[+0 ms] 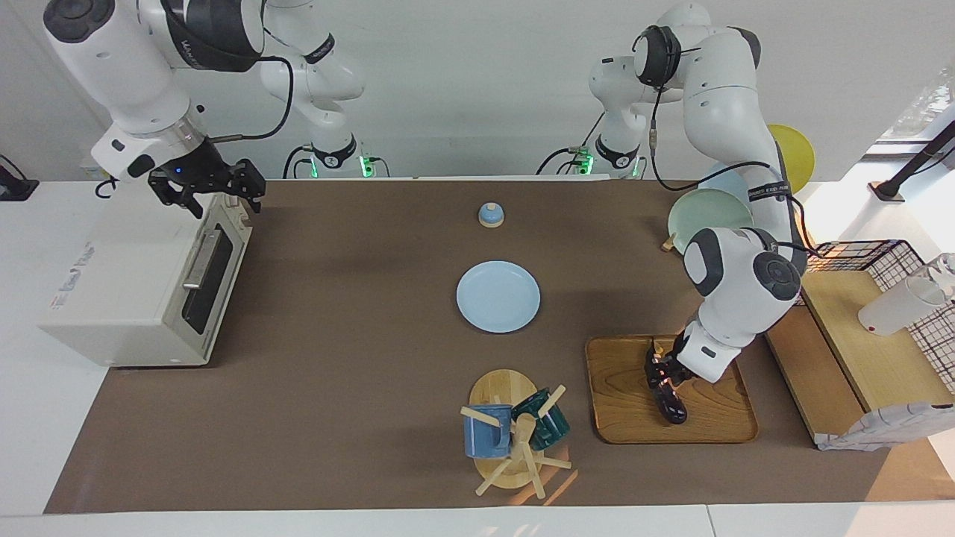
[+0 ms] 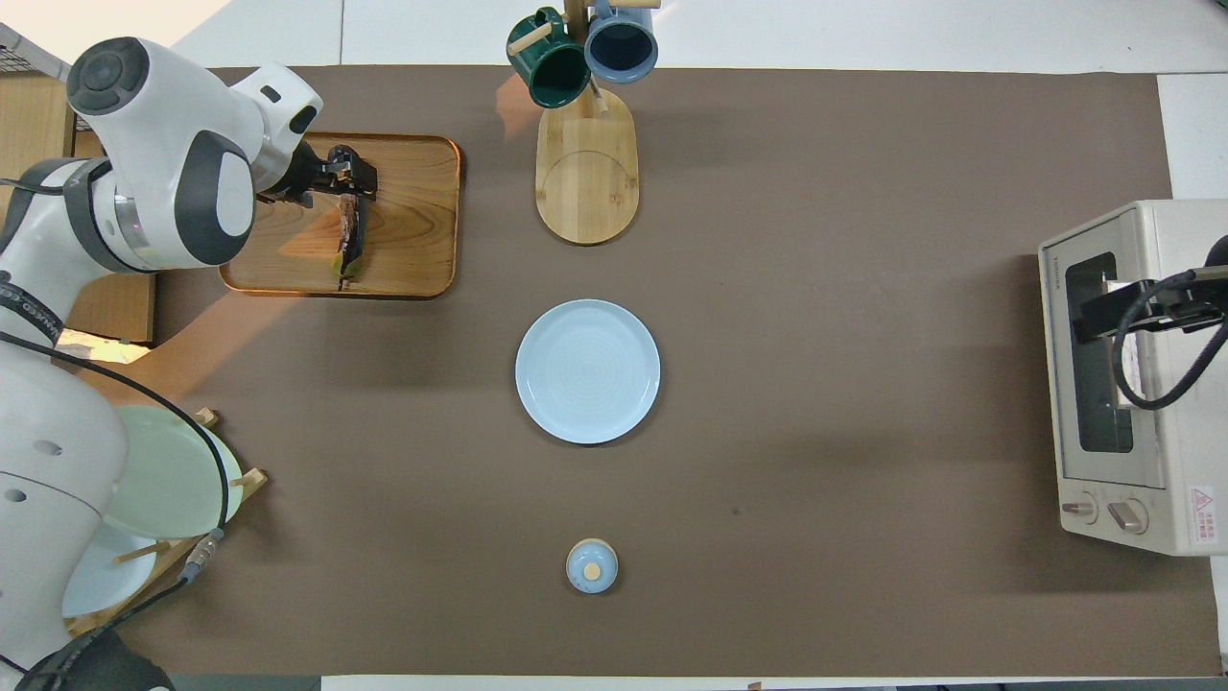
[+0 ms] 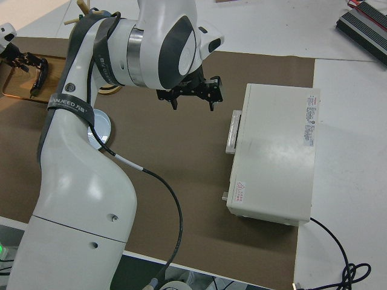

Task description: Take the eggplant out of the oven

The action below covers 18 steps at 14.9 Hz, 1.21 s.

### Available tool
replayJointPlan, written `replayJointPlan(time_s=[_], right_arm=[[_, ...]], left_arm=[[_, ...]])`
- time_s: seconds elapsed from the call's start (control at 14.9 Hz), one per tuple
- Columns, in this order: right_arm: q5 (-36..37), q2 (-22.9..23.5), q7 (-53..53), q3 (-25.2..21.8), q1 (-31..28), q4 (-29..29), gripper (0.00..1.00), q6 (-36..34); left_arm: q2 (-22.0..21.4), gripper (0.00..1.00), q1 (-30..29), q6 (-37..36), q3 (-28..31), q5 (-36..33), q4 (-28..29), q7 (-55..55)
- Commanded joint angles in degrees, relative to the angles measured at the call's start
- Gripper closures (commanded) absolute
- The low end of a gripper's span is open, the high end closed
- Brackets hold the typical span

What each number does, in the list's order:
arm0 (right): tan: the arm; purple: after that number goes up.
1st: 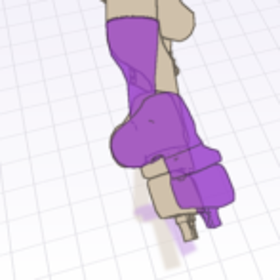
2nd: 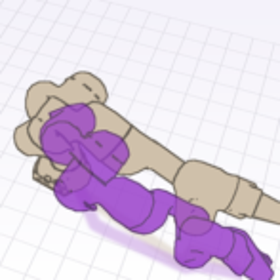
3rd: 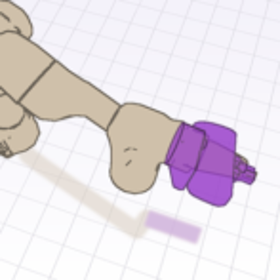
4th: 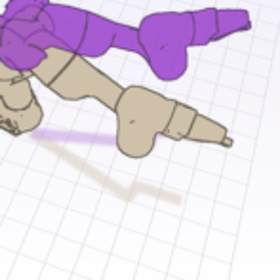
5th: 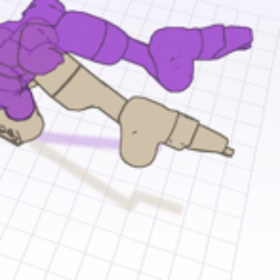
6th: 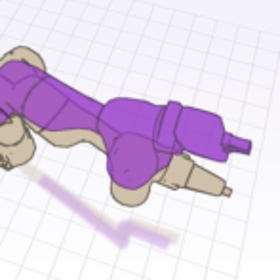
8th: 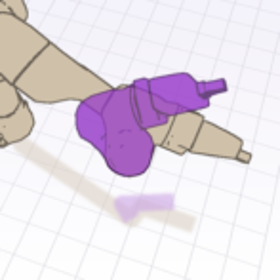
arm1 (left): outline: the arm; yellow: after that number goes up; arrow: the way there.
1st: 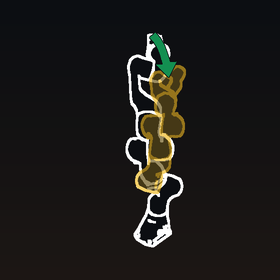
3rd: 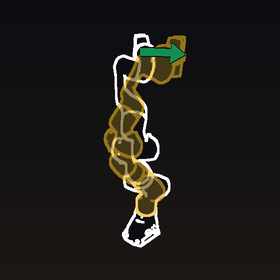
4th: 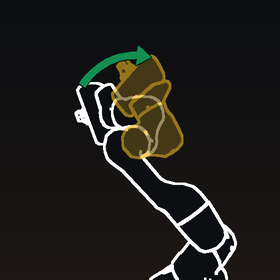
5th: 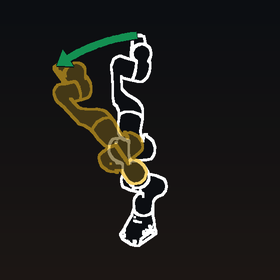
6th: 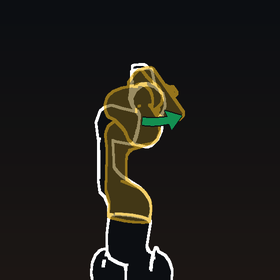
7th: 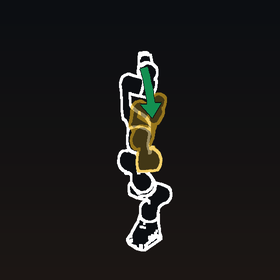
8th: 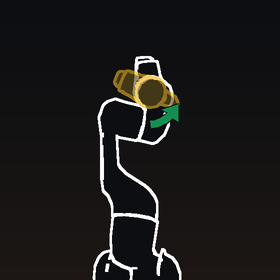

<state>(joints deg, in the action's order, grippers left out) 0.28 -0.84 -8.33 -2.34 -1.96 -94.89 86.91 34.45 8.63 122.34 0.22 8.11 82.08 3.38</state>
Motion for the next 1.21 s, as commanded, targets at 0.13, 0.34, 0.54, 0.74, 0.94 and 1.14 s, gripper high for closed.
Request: replayJointPlan(time_s=[0.13, 0.34, 0.54, 0.74, 0.94, 1.14], right_arm=[[-0.19, -2.15, 0.60, -1.09, 0.55, -0.99, 0.00, -1.39], [-0.28, -2.07, 0.25, -0.92, 0.20, -1.17, 0.00, -0.25], [-0.54, -1.80, 0.25, -0.74, 0.20, -0.73, 0.00, -0.33], [-0.54, -1.80, 0.34, -0.91, 0.02, -0.73, 0.00, -0.25], [-0.63, -1.80, 0.25, -0.92, -0.06, -0.73, 0.00, -0.68], [-0.63, -1.63, 0.33, -0.30, 0.11, -0.29, 0.00, -0.68]], left_arm=[[-11.14, 0.00, -1.34, -10.34, 1.87, -1.60, 0.89, -0.30], [-17.30, 0.00, -1.08, -18.87, 2.15, -6.07, 0.80, -0.04], [-23.71, 0.00, -1.16, -27.92, 2.15, -7.49, 1.15, 0.40], [-28.46, 0.00, -1.34, -32.77, 2.15, -7.49, 3.60, 2.85], [-32.68, 0.00, -1.16, -34.18, 1.89, -7.40, 8.34, 5.32], [-36.20, 0.00, -1.16, -33.05, 1.36, -7.05, 14.84, 5.94]])
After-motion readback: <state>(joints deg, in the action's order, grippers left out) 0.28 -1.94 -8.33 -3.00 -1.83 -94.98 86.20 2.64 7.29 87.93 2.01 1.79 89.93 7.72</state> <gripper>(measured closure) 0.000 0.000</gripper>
